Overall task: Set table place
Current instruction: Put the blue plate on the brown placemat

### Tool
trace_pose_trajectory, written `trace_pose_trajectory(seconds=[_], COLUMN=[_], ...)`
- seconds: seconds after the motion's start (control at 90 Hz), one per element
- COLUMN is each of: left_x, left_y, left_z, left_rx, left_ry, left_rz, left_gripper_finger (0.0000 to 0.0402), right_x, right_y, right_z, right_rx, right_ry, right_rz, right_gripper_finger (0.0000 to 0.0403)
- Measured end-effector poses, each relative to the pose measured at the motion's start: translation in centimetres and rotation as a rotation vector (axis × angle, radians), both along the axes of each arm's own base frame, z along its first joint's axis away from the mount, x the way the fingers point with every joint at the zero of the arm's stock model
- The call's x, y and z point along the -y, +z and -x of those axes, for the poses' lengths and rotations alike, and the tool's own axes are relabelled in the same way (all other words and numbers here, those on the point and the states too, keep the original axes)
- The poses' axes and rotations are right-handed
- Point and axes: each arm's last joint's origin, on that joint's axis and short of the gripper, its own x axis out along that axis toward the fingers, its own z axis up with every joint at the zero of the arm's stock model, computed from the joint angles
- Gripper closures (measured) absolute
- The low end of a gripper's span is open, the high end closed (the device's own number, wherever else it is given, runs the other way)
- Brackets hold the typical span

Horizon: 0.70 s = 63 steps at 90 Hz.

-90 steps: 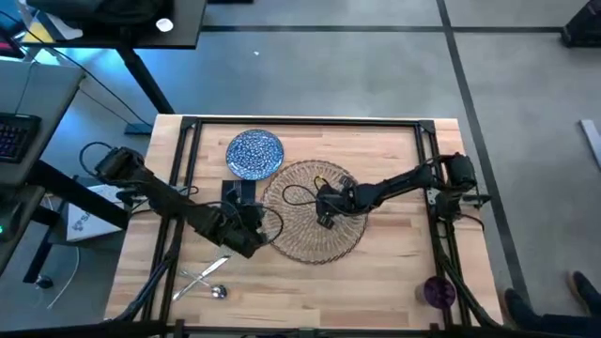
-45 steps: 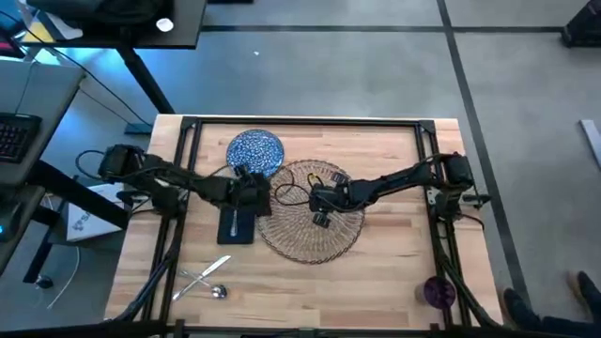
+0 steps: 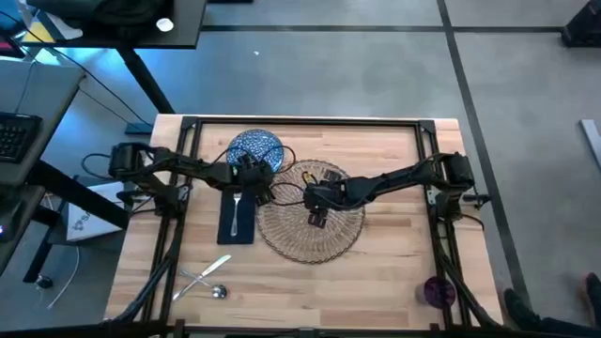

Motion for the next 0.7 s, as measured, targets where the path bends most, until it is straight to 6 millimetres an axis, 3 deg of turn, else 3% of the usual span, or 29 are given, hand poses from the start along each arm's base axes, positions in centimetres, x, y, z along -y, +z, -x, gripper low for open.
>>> trace_pose_trajectory(seconds=[0.222,0.378,0.7], left_x=[-0.6,-0.9,-1.1], left_y=[-1.2,-2.0,-1.4], left_z=[-0.4,-0.5,-1.2], left_rx=[-0.071,-0.120,-0.139], left_ry=[0.035,0.005,-0.004], left_rz=[-0.176,-0.186,-0.229], left_gripper_finger=[0.0216,0.0216,0.0216], right_x=[0.2,0.2,0.2], right_y=[0.1,0.2,-0.1], right_z=[-0.2,-0.4,-0.2], right_rx=[0.033,0.053,0.059], right_ry=[-0.023,-0.029,-0.052], right_rz=[-0.001,-0.003,-0.014], right_gripper_finger=[0.0213,0.0213,0.0213])
